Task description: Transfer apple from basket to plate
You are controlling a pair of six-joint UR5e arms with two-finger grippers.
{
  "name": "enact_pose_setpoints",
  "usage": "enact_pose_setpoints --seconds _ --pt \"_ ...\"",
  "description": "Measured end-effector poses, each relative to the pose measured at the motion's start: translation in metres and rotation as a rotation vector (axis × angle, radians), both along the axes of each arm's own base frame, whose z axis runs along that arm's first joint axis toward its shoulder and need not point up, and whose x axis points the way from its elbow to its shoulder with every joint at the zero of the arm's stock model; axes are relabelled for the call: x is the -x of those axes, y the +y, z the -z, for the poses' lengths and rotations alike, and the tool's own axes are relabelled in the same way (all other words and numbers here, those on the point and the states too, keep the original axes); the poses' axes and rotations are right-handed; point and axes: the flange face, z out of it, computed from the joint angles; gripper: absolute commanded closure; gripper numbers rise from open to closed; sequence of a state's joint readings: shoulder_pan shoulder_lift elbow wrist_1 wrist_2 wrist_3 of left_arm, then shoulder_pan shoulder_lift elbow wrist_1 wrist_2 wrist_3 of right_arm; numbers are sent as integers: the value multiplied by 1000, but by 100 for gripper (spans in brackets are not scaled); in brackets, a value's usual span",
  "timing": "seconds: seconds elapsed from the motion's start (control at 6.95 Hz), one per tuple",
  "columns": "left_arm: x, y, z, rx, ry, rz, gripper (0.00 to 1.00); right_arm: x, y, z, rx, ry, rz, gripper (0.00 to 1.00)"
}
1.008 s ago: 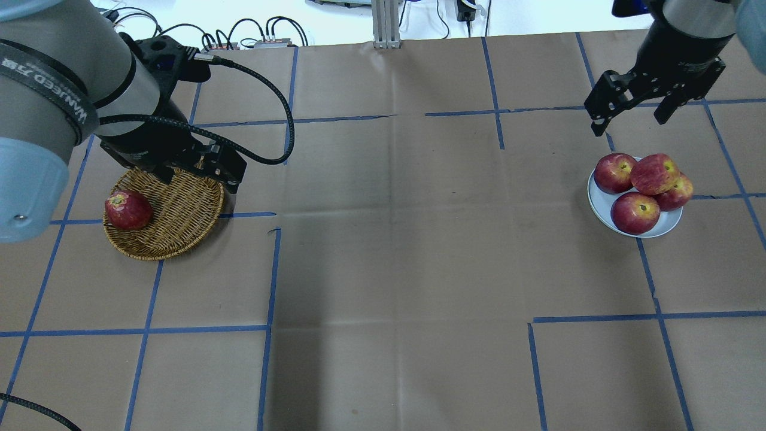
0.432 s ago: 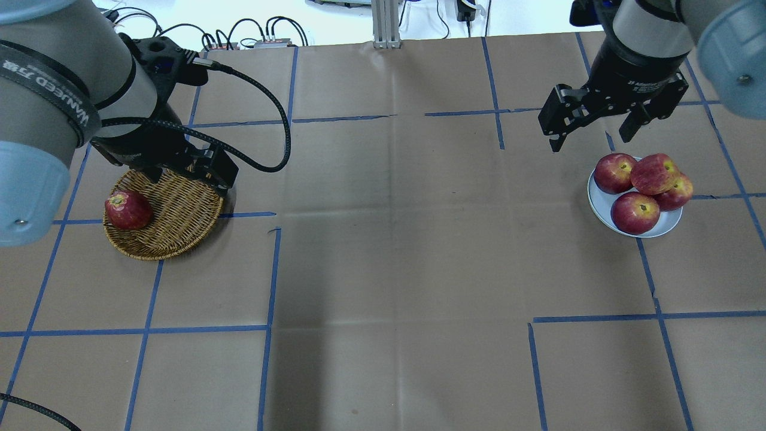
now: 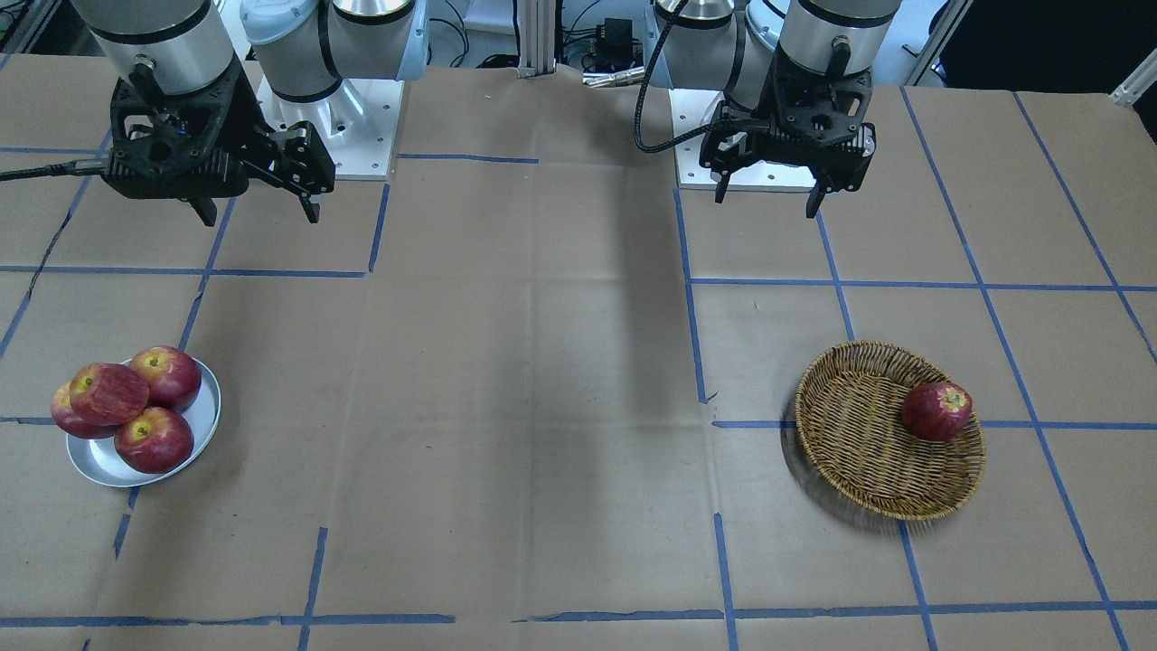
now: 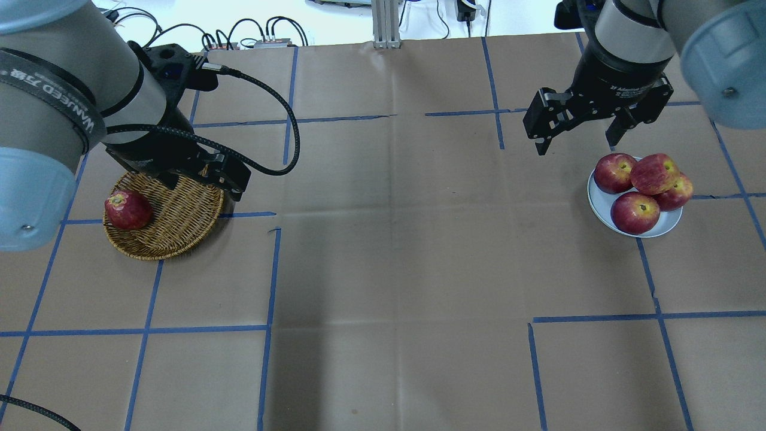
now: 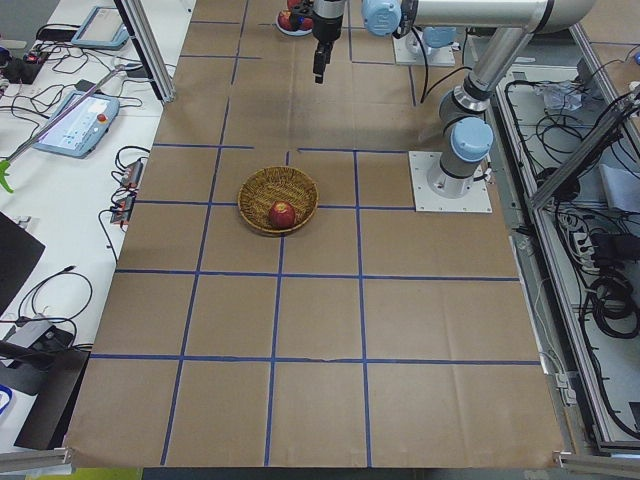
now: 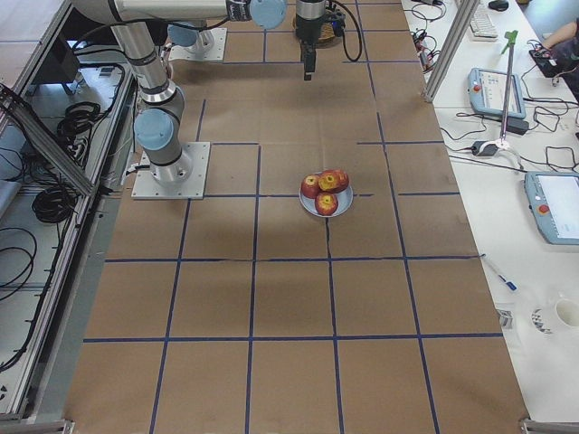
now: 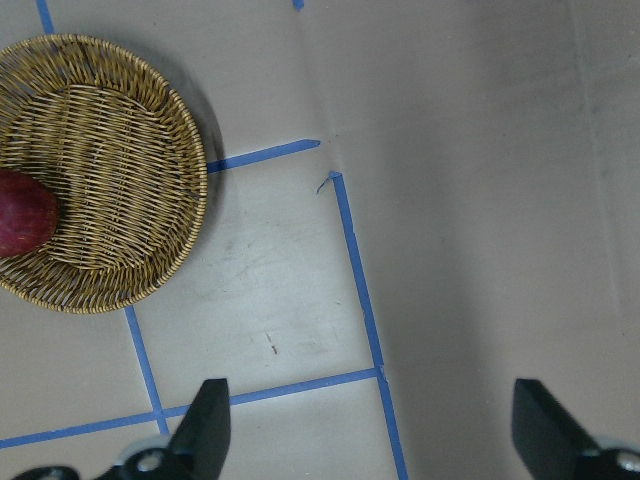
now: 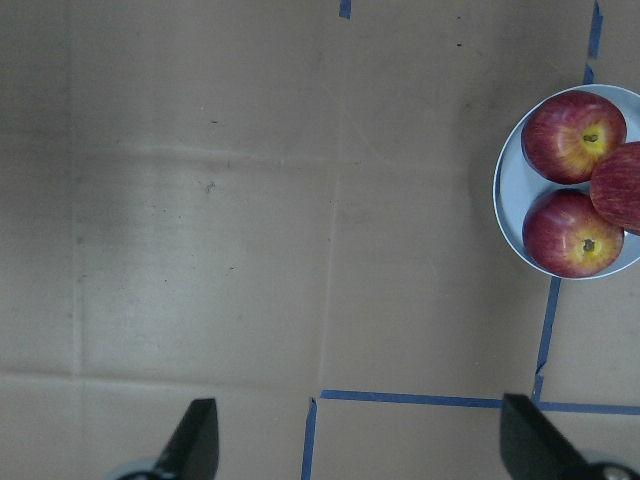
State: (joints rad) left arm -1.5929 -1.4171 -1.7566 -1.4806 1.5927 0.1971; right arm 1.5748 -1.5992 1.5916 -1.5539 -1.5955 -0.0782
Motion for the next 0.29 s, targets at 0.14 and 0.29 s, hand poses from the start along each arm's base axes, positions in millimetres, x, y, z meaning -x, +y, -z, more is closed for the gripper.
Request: enact_pose_setpoints --seconds 0.14,0.29 --pt "0 1 0 0 1 -3 1 0 0 0 1 0 0 0" --pt "0 1 -1 2 0 -3 1 0 0 0 0 0 -1 0"
